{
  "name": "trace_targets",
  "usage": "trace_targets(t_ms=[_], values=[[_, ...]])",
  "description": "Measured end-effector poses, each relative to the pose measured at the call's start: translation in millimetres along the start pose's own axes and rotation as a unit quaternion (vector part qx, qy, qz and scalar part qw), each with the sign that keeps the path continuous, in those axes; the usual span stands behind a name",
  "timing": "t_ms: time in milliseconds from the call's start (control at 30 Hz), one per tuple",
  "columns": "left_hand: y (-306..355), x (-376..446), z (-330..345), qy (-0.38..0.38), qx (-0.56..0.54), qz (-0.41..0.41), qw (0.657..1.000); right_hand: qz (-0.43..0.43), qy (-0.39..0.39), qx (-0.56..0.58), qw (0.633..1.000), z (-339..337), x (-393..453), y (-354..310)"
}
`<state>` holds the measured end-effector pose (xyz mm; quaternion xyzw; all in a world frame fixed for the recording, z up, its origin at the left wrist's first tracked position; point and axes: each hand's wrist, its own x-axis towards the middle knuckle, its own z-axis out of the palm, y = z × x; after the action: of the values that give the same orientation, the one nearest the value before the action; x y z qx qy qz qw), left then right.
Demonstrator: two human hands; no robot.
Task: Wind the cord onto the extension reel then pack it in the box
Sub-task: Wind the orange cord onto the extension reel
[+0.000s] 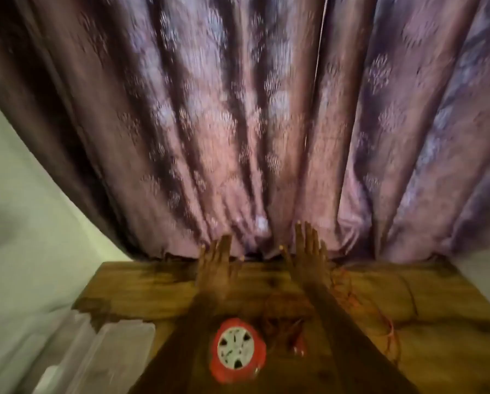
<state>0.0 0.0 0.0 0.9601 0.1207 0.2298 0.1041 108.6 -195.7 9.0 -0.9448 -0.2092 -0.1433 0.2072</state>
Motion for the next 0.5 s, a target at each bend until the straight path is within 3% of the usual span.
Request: trace_targets(t_ms=[67, 100, 167, 233, 400, 500], values=[[-4, -36, 30, -0.016, -0.009, 0.022, 1.0, -0.008, -0.011, 0.003, 1.0, 28, -32, 11], [-8, -60, 43, -0.062, -0.005, 0.005, 0.998, 0.002, -0.045, -0.004, 0.999, 41, -54, 15], [-19, -107, 66, -0.148, 0.009, -0.052, 0.988, 0.013, -0.175, -0.044, 0.984, 70, -95, 26], [-30, -143, 89, -0.21, -0.018, -0.094, 0.973, -0.004, -0.245, -0.064, 0.967, 92, -123, 32], [-35, -193, 105, -0.263, 0.0, -0.137, 0.955, -0.049, -0.302, -0.023, 0.952, 114, -156, 35], [-38, -204, 114, -0.227, -0.033, -0.136, 0.964, -0.108, -0.315, -0.052, 0.941, 131, -161, 42]])
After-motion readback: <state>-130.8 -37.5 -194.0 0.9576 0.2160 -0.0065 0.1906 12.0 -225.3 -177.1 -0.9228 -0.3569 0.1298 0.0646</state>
